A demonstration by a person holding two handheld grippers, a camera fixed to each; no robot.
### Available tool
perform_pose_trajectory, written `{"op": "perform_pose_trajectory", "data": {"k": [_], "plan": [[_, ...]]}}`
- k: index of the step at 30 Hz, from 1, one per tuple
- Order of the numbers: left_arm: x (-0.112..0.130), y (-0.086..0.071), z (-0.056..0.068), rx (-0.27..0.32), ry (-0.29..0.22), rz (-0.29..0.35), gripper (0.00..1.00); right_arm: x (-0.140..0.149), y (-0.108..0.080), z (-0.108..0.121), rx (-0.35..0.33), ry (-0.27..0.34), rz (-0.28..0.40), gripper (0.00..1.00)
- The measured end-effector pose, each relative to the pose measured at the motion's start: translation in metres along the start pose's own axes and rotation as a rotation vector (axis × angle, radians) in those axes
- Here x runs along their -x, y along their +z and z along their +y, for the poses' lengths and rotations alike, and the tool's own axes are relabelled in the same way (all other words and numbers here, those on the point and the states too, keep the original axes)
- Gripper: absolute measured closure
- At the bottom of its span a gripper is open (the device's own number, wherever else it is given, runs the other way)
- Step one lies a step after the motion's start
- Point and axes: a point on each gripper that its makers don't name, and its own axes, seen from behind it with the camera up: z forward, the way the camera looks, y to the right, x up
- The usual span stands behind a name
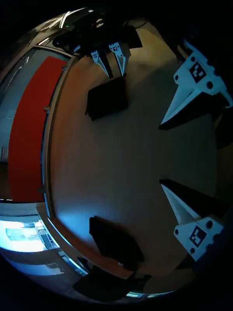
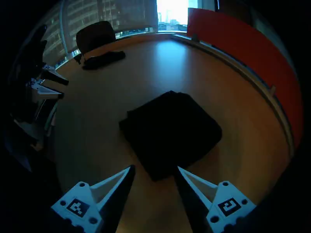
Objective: Fold towel
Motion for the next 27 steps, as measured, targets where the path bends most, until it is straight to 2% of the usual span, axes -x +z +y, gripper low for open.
{"op": "perform_pose_trajectory", "data": {"k": [5,19,23,27], "plan": [[0.001,0.0,0.0,0.0,0.003,-0.002,0.07,0.012,0.002,0.002,0.013,0.015,-0.019,0.28],[0.003,0.001,0.0,0.002,0.0,-0.006,0.07,0.024,0.011,0.0,0.021,0.043,-0.044,0.51],[0.003,0.001,-0.001,0.002,0.002,-0.005,0.07,0.025,0.014,0.001,0.029,0.063,-0.042,0.52],[0.003,0.001,-0.001,0.004,0.002,-0.007,0.07,0.024,0.016,0.003,0.043,0.087,-0.033,0.64]]}}
